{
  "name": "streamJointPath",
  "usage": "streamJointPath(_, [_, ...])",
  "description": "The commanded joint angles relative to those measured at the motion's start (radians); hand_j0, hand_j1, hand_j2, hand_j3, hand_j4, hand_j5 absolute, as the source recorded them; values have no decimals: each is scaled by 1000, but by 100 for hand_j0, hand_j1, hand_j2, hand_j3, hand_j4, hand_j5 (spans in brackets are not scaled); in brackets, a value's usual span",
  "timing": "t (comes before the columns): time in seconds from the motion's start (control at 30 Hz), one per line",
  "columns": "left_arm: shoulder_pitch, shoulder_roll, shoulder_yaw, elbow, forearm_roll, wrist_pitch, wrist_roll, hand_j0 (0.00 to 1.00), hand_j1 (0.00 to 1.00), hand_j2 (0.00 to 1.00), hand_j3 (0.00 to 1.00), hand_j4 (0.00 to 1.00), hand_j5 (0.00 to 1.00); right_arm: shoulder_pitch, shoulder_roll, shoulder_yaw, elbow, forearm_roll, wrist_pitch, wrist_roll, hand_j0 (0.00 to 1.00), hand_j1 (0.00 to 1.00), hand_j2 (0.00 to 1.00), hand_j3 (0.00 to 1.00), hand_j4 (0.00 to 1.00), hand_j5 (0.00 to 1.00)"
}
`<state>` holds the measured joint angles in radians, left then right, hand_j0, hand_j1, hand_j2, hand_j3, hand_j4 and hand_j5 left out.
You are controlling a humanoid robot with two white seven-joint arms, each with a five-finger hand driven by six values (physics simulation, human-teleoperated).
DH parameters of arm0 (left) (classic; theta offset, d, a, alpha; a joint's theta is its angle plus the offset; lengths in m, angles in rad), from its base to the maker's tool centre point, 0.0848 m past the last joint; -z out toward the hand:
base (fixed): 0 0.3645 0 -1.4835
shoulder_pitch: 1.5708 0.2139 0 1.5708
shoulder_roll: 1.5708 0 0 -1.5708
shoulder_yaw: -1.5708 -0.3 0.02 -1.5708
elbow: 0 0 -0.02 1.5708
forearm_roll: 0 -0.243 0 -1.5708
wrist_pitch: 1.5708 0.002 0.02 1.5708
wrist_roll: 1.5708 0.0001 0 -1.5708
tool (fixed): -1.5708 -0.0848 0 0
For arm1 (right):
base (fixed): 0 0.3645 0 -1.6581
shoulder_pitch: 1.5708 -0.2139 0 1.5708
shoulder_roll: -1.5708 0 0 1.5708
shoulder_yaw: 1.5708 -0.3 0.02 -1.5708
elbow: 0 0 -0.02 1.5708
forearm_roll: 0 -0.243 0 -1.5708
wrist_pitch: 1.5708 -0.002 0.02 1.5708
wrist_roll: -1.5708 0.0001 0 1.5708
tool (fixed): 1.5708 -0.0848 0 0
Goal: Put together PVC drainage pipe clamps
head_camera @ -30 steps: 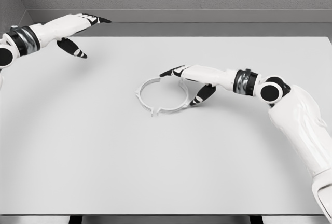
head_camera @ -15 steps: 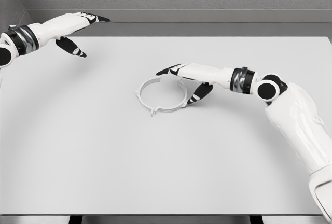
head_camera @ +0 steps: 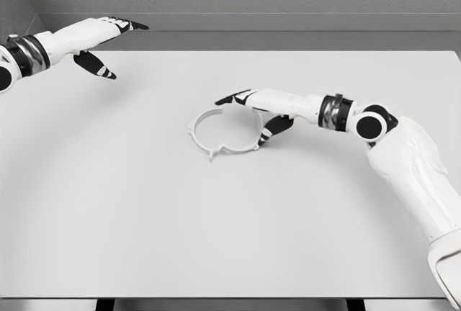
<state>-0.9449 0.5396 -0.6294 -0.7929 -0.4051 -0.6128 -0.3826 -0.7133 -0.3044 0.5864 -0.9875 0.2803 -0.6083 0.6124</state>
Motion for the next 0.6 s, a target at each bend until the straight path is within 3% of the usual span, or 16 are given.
streamJointPath(0.0, [0, 2, 2, 0, 8, 2, 1, 100, 100, 100, 100, 100, 100, 2, -28, -5, 0, 8, -3, -2, 100, 100, 100, 100, 100, 100])
streamJointPath(0.1, [2, 2, 17, 0, 6, 2, 1, 100, 100, 100, 100, 100, 100, 9, -67, -30, 0, 8, -3, -2, 100, 100, 100, 100, 100, 100])
streamJointPath(0.47, [2, 2, 17, 1, 6, 2, 1, 100, 100, 100, 100, 100, 100, 15, -65, -51, 0, 5, -3, -2, 100, 100, 100, 100, 100, 100])
streamJointPath(0.57, [3, -56, 4, -5, 3, 2, -18, 100, 100, 100, 100, 100, 100, 17, -65, -60, 0, 5, -3, -2, 100, 100, 100, 100, 100, 100])
